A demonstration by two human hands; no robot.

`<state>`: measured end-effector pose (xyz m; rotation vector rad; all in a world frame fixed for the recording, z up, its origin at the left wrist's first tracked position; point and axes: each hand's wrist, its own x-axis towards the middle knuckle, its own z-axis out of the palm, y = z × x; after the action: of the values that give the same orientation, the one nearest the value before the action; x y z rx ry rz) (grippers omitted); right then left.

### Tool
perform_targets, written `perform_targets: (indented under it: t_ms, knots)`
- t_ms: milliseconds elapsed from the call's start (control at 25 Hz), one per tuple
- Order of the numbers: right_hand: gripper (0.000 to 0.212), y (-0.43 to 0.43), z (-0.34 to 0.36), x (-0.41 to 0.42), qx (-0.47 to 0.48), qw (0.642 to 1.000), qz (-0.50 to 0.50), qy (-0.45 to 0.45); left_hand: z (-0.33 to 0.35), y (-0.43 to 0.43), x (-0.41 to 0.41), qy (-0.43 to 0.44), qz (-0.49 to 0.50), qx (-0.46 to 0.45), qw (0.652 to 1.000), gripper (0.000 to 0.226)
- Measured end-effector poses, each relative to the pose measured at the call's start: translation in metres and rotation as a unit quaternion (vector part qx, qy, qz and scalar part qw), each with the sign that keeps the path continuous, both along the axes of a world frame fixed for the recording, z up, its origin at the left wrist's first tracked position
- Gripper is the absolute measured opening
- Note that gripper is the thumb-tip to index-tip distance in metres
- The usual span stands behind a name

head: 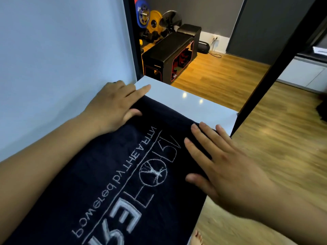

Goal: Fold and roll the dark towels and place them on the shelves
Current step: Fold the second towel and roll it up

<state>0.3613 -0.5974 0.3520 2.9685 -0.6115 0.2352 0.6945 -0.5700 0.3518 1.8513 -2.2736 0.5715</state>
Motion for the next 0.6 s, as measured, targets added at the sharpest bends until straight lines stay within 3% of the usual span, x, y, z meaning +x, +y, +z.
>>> perform_targets:
  t_ms: [120,280,440,600]
  knots:
    - [0.058,-0.033,0.026,0.020,0.053,0.994,-0.055,-0.077,0.025,-0.027,-0.004,0.009,-0.027,0.092,0.995,0.044]
    - [0.079,-0.055,0.028,0.034,0.134,0.980,-0.140,0.054,0.031,-0.040,-0.009,0.099,0.045,0.272,0.956,0.041]
    - [0.077,-0.058,0.025,0.034,0.174,0.969,-0.123,0.121,0.021,-0.052,-0.017,0.068,-0.010,0.241,0.968,0.061]
    - [0.076,-0.100,0.028,0.041,0.174,0.968,-0.120,0.138,0.015,-0.080,-0.015,0.059,-0.020,0.167,0.984,0.047]
